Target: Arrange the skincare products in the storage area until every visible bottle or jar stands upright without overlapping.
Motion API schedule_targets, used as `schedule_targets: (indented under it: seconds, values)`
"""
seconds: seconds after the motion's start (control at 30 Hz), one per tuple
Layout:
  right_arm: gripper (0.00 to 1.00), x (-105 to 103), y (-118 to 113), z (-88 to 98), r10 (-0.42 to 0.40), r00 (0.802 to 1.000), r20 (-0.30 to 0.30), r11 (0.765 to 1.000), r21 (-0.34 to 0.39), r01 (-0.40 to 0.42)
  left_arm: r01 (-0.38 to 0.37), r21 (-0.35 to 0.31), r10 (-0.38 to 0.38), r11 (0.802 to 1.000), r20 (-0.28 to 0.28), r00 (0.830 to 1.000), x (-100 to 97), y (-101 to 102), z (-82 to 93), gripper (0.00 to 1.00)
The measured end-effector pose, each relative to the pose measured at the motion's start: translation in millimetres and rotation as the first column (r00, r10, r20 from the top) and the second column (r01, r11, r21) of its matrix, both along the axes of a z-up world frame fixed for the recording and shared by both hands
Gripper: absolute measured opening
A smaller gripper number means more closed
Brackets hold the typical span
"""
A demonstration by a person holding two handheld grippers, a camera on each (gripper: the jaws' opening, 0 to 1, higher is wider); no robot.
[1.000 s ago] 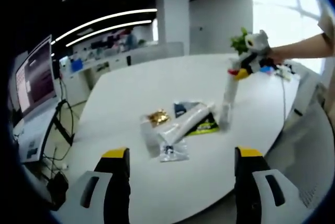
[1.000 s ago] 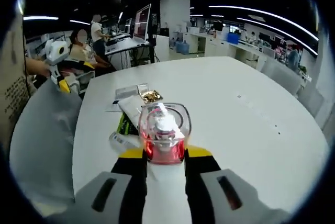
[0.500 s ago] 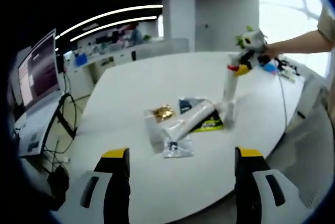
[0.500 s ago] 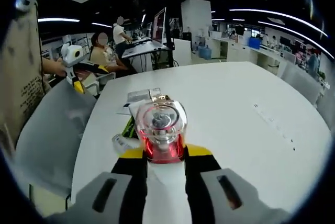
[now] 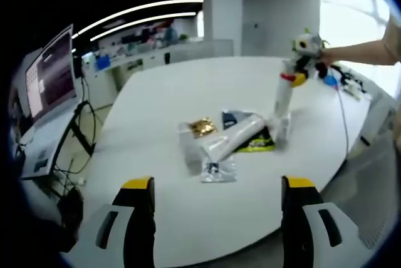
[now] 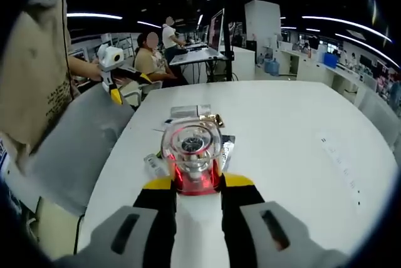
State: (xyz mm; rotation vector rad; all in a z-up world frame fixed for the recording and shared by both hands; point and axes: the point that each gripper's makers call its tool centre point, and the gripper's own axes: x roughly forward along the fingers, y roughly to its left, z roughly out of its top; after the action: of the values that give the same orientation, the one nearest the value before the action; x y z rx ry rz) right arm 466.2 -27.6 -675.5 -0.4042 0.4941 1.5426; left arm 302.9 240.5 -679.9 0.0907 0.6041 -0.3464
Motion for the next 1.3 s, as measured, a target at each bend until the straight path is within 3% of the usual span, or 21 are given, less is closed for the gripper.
schedule_targets:
  seconds: [0.37,0.63,0.83,1.03,1.17,1.3]
  values:
    - [0.26,-2,0,-1.0,0.039,0.999,0.005,0.999,-0.024,-0.039,-0.013,0.022,0.013,1.0,-0.003,1.0,0.4,2,-1.5,0.81]
    - [0.27,-2,1,-1.5,0.005,1.0,0.016,0.999,-0.041,-0.005,0.0,0.029,0.0,1.0,0.005,1.0,-0.5,1,-0.8,0.8]
    - [0.27,-4,1,-1.2,-0.045,0.999,0.021,0.998,-0.037,0.046,0.012,0.025,-0.012,1.0,0.017,1.0,-0.8,-2,1.5,0.8]
    - [0.28,-6,0,-5.7,-0.113,0.993,0.041,0.986,-0.116,0.117,0.019,0.018,-0.019,1.0,0.034,0.999,-0.9,-3,4.8,0.81]
    - [0.31,-4,-15,-21.6,-0.181,0.981,0.072,0.957,-0.219,0.193,0.024,0.008,-0.025,1.0,0.054,0.998,-1.1,-4,9.0,0.81]
    - [0.44,-11,-19,-19.1,-0.304,0.952,0.025,0.937,-0.169,0.304,0.034,0.001,-0.034,0.999,0.069,0.997,-1.4,-6,12.1,0.81]
